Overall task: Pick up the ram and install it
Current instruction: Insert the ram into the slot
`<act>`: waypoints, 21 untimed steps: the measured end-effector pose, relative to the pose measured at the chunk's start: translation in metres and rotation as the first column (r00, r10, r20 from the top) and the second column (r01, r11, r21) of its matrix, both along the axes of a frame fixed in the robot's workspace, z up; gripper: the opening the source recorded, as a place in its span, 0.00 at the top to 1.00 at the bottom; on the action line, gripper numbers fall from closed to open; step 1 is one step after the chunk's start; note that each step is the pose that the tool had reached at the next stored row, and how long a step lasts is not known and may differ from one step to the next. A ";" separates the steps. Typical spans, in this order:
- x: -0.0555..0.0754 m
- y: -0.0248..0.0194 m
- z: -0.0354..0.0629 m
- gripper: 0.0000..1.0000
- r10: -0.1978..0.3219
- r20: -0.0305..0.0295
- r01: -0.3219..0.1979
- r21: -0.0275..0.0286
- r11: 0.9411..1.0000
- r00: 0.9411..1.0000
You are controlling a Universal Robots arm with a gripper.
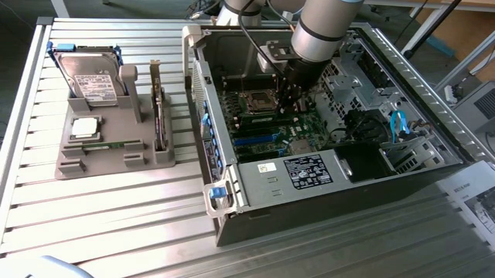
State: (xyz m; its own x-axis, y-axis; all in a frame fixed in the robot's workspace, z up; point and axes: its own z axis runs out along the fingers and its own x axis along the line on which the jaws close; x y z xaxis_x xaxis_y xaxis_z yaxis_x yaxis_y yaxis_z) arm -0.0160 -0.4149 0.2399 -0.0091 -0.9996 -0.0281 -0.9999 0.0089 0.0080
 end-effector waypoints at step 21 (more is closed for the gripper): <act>0.000 0.0005 -0.0011 0.88 0.000 0.000 0.000 0.000 1.000 1.000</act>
State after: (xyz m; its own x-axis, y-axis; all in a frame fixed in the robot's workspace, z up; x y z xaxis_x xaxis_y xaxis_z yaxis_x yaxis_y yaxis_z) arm -0.0161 -0.4144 0.2388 -0.0092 -0.9996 -0.0281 -0.9999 0.0090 0.0080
